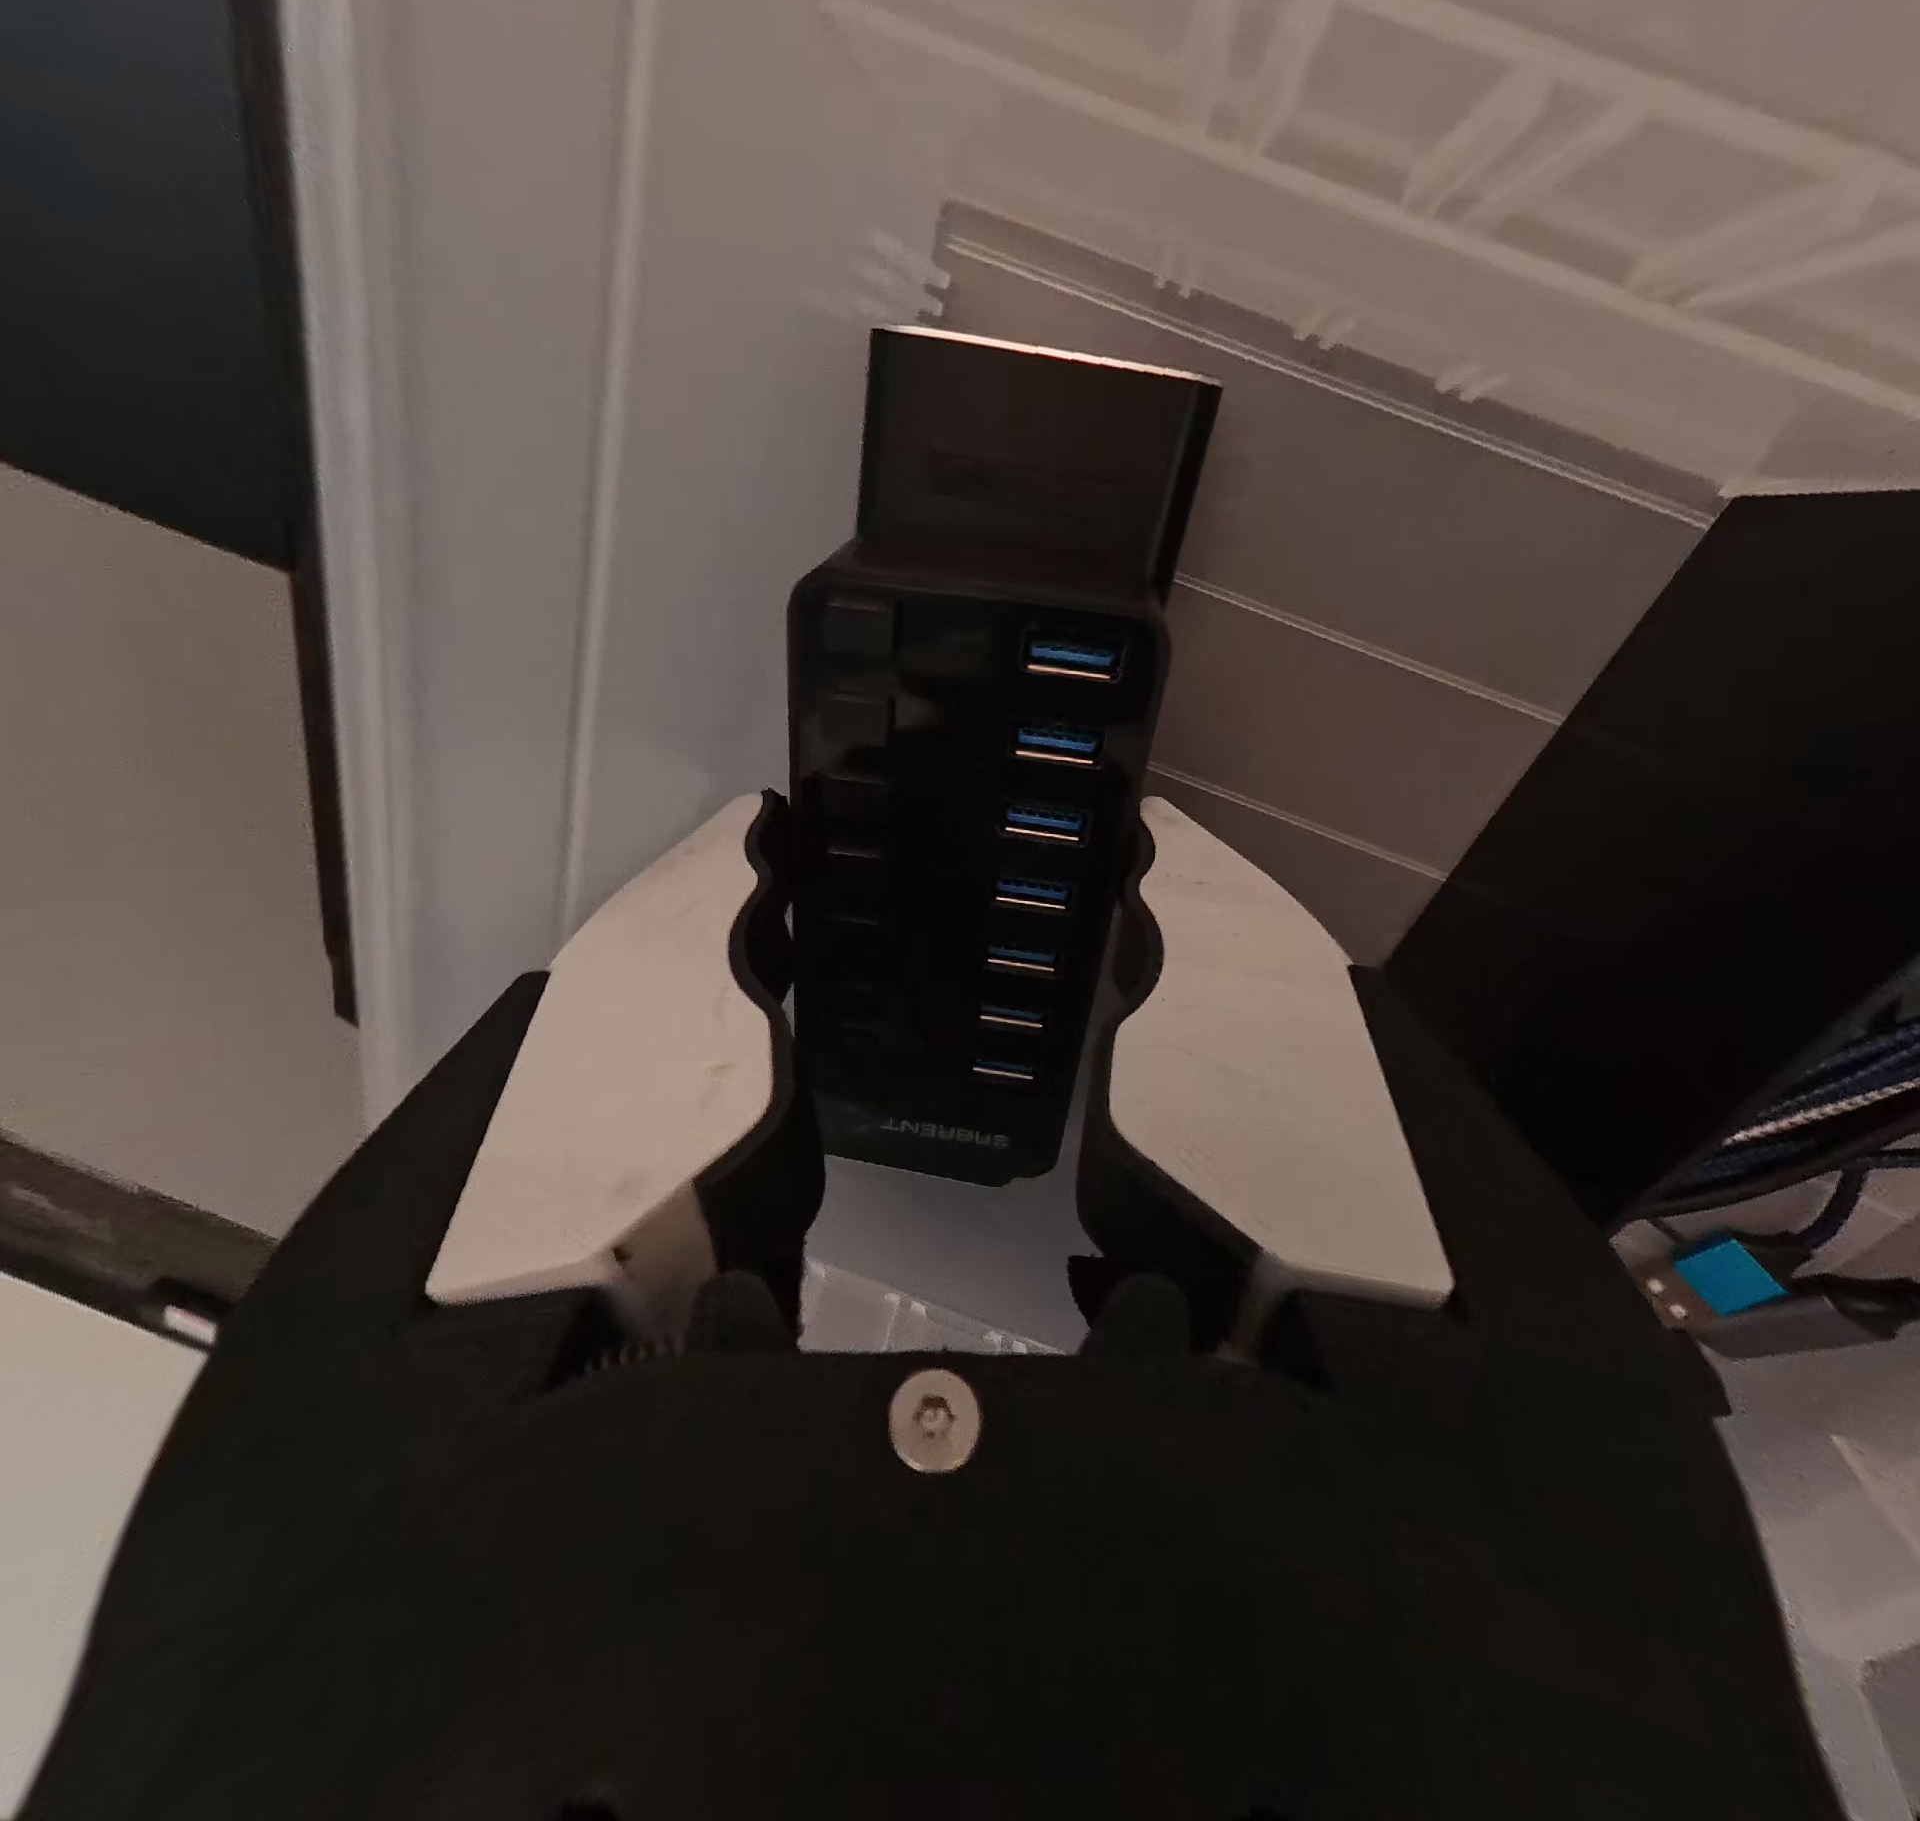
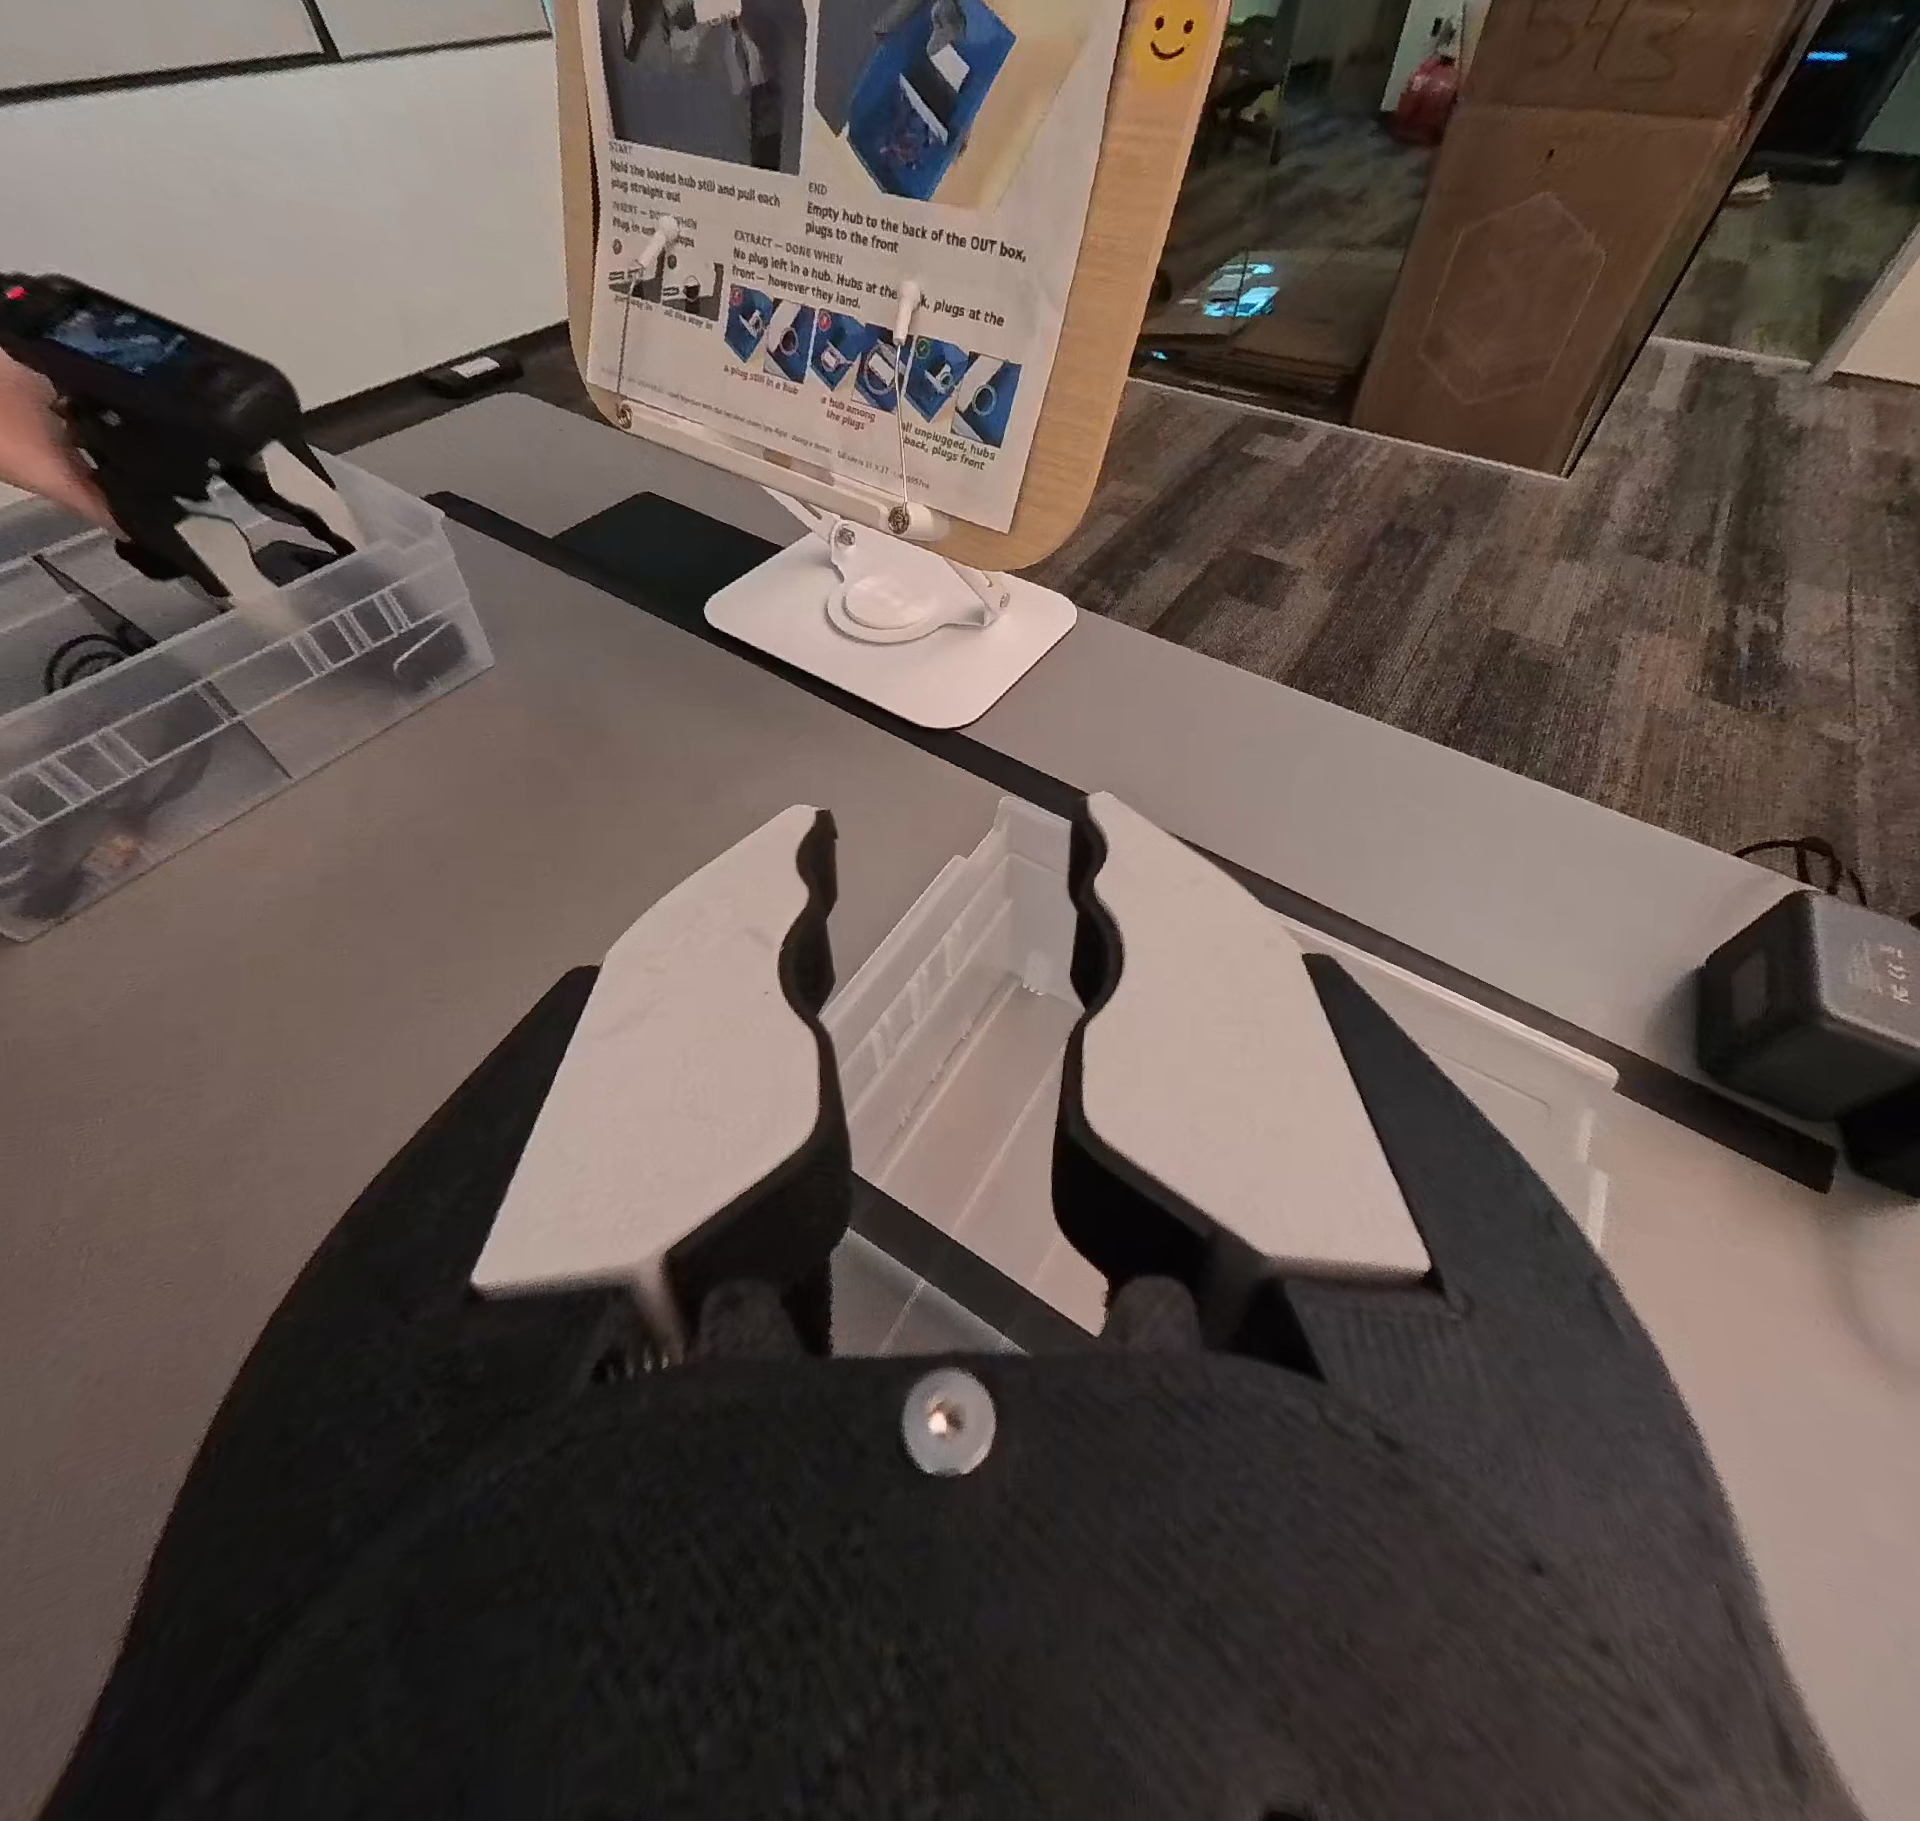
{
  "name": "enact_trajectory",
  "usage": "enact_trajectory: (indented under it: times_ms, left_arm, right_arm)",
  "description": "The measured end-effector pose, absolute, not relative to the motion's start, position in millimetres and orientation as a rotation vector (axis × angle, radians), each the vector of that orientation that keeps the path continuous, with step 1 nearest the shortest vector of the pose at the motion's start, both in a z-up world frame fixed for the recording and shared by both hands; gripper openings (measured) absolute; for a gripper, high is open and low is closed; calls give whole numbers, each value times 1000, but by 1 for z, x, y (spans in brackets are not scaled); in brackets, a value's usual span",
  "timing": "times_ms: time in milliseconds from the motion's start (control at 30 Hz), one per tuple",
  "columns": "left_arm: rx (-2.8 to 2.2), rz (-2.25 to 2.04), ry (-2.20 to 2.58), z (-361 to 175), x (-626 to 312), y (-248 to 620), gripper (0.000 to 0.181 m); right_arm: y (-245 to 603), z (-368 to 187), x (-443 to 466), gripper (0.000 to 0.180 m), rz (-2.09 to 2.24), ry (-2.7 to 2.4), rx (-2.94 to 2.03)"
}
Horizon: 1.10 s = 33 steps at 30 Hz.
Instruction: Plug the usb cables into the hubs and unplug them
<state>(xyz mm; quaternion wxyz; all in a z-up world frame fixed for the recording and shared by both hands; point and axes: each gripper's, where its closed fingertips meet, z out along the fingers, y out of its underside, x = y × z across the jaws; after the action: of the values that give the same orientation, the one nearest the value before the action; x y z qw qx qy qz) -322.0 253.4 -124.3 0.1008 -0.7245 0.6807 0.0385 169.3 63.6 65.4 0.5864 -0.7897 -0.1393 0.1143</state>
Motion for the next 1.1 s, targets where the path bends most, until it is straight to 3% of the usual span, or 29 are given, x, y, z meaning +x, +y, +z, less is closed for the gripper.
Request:
enact_trajectory:
  times_ms: [267,467,667,800,1100]
  left_arm:
    - [-2088,9,1785,-76,-321,253,58]
    - [-2001,-128,1595,-11,-309,235,59]
    - [-1859,-30,1717,51,-236,172,59]
    - [-1732,54,1994,27,-159,122,58]
    - [-1521,279,2520,-109,-81,86,58]
  right_arm:
    - [62,63,169,44,273,-331,-1861]
    - [59,62,175,44,282,-309,-1859]
    - [42,70,189,44,254,-289,-1858]
    - [29,63,213,44,198,-230,-1915]
    - [-18,9,314,44,115,40,-2135]
